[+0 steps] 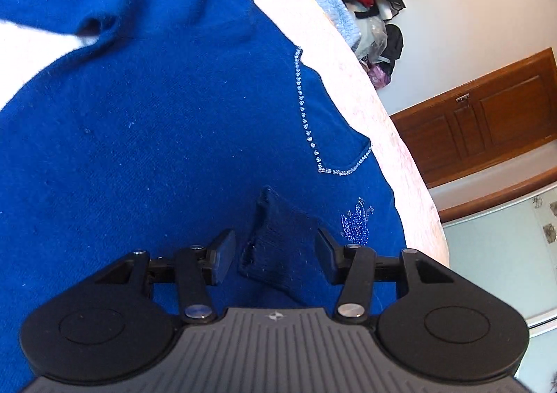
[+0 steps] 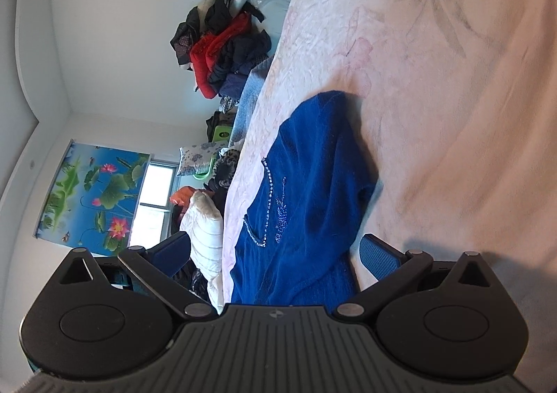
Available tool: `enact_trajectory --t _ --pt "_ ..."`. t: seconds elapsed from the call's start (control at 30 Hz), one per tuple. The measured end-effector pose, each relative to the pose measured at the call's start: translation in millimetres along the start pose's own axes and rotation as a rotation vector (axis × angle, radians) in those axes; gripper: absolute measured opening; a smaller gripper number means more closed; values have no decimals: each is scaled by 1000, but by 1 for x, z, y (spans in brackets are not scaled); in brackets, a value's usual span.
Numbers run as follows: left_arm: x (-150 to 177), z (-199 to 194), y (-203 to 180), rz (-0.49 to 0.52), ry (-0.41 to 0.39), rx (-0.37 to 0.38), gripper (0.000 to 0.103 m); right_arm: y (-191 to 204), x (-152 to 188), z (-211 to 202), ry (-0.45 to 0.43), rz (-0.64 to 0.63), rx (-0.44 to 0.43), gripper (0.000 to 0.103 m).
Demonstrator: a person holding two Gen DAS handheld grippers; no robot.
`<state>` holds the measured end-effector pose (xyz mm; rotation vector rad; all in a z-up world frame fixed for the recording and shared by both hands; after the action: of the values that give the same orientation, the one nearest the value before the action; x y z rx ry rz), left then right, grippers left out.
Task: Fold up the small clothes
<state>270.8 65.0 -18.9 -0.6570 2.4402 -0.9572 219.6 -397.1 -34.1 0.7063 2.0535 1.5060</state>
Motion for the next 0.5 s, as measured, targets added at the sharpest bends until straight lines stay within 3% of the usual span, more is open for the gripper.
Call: enact_trajectory --t 0.17,0.27,0.3,0.33,0.37,0.5 --pt "-3 18 -11 27 24 17 63 3 5 3 15 1 -10 102" --pt "-2 24 -20 52 33 15 62 2 5 0 15 8 -14 102" --pt "-1 25 -24 75 31 4 58 2 4 0 13 10 -14 102" --pt "0 26 -30 110 24 -14 19 1 4 -1 11 11 -13 102" --pt "1 28 -36 150 26 -30 6 1 4 -3 7 13 -11 102" --pt "0 10 -70 317 -70 -58 6 1 3 -7 0 11 -11 102"
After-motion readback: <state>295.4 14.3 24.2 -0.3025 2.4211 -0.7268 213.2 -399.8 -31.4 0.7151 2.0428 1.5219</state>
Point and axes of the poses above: each gripper's, at about its wrist camera, not at the fingertips, and z roughly the way its jaws point, y to its left, x to its underside, the point moved 4 cm from there along z, roughly the way its jaws point, and after that the axes turned 6 degrees about y, right-handed, at the moved point
